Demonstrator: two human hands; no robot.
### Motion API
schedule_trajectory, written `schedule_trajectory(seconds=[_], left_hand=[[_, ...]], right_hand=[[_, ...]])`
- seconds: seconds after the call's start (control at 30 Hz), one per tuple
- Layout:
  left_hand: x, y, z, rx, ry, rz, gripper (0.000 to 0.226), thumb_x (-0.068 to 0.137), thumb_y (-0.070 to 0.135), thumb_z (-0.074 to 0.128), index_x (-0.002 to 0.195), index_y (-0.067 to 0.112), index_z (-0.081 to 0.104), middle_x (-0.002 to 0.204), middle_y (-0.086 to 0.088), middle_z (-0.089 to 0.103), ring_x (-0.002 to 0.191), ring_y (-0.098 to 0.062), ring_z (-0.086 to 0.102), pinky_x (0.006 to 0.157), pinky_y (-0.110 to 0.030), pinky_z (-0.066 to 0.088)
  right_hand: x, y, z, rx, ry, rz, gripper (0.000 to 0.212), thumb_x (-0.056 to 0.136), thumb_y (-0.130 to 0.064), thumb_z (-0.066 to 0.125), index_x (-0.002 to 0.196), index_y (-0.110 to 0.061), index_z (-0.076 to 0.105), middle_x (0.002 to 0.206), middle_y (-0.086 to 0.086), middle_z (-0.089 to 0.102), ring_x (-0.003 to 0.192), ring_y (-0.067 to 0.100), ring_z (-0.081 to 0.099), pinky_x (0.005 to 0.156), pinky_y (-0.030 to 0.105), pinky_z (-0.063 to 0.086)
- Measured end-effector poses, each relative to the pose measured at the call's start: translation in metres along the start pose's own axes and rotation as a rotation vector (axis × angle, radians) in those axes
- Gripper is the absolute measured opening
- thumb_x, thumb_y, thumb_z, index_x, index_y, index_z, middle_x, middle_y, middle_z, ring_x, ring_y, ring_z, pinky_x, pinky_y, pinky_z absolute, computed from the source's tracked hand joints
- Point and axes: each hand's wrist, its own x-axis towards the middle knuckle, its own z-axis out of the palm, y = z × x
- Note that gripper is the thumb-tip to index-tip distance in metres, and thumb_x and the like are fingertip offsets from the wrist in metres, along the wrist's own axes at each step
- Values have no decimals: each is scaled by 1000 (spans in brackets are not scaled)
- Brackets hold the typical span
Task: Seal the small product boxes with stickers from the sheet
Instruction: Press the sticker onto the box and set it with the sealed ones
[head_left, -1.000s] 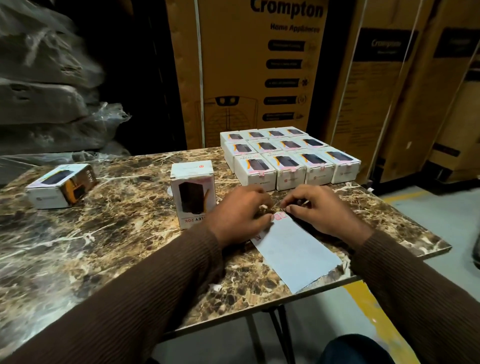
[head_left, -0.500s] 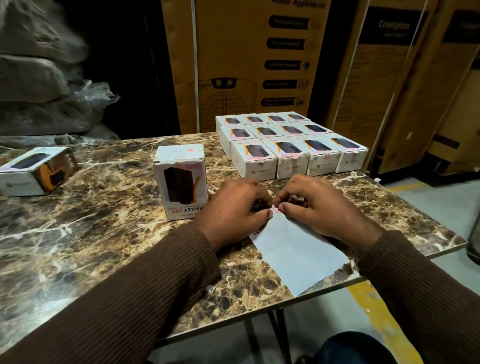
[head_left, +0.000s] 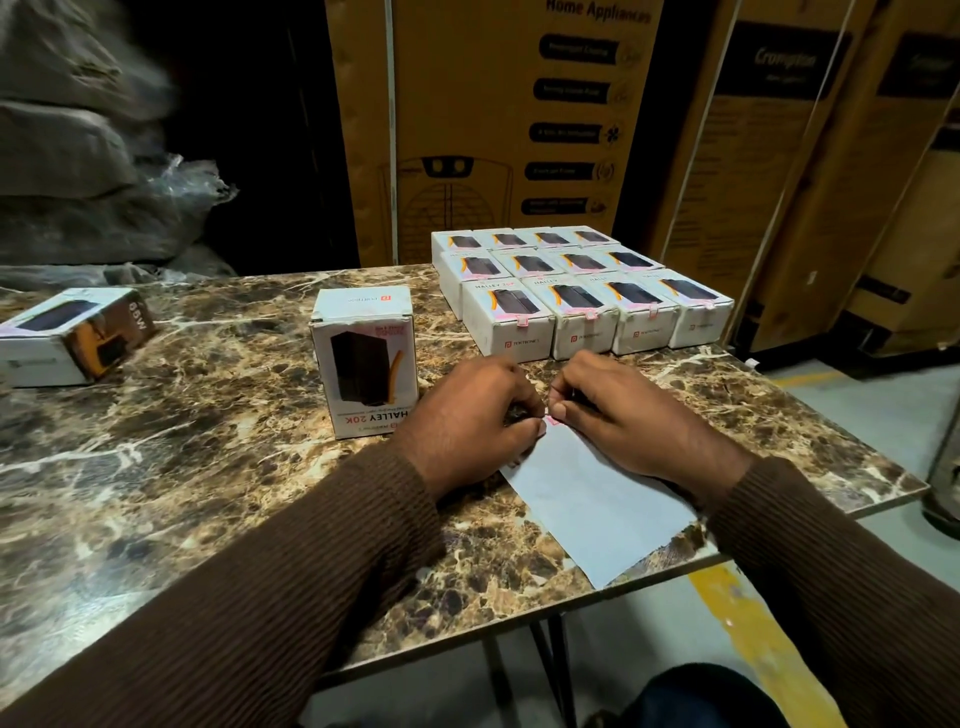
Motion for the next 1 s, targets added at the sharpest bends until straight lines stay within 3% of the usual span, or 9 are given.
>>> schedule_trajectory(seconds=[0.23, 0.43, 0.6, 0.77, 0.87, 1.0], left_hand=[[1, 1, -2, 39, -15, 13, 16, 94, 33, 73, 104, 26, 82, 104, 7, 66, 98, -12, 59, 81, -30, 45], [0, 6, -4, 113, -29, 48, 17, 95, 32, 67, 89, 28, 82, 98, 7, 63, 101, -15, 57, 88, -37, 50], [-1, 11, -5, 165, -35, 55, 19, 99, 33, 64, 98, 27, 81, 104, 5, 62, 107, -15, 55, 86, -31, 42], [-1, 11, -5, 166, -42, 50, 20, 100, 34, 63, 101, 26, 81, 108, 5, 63, 109, -15, 55, 88, -30, 43], [-1, 9, -4, 170, -38, 67, 20, 99, 35, 63, 98, 26, 81, 105, 5, 63, 108, -16, 56, 93, -38, 50], [-1, 8, -4, 168, -32, 66, 20, 99, 34, 63, 96, 26, 80, 105, 6, 63, 108, -16, 56, 94, -39, 50]], right_hand=[[-2, -1, -3, 35, 0, 5, 10, 105, -21, 61, 96, -25, 58, 96, -14, 53, 94, -1, 50, 76, 20, 35], [-5, -6, -3, 26, 14, -13, 19, 104, -11, 58, 91, -25, 55, 99, -14, 47, 93, 0, 49, 75, 12, 36], [-6, -8, -5, 67, 11, 2, 22, 103, -11, 61, 92, -28, 55, 99, -15, 45, 93, -2, 49, 74, 13, 36], [-7, -7, -8, 176, 26, 4, 13, 102, -10, 65, 94, -20, 63, 103, -2, 52, 95, 2, 53, 79, 9, 40], [-8, -4, -9, 219, 38, -11, 13, 102, -10, 67, 94, -21, 65, 104, -1, 54, 98, 10, 57, 83, 23, 49], [-10, -1, -11, 234, 84, -14, 20, 102, -11, 64, 91, -28, 64, 102, -4, 58, 97, 15, 59, 85, 40, 53]])
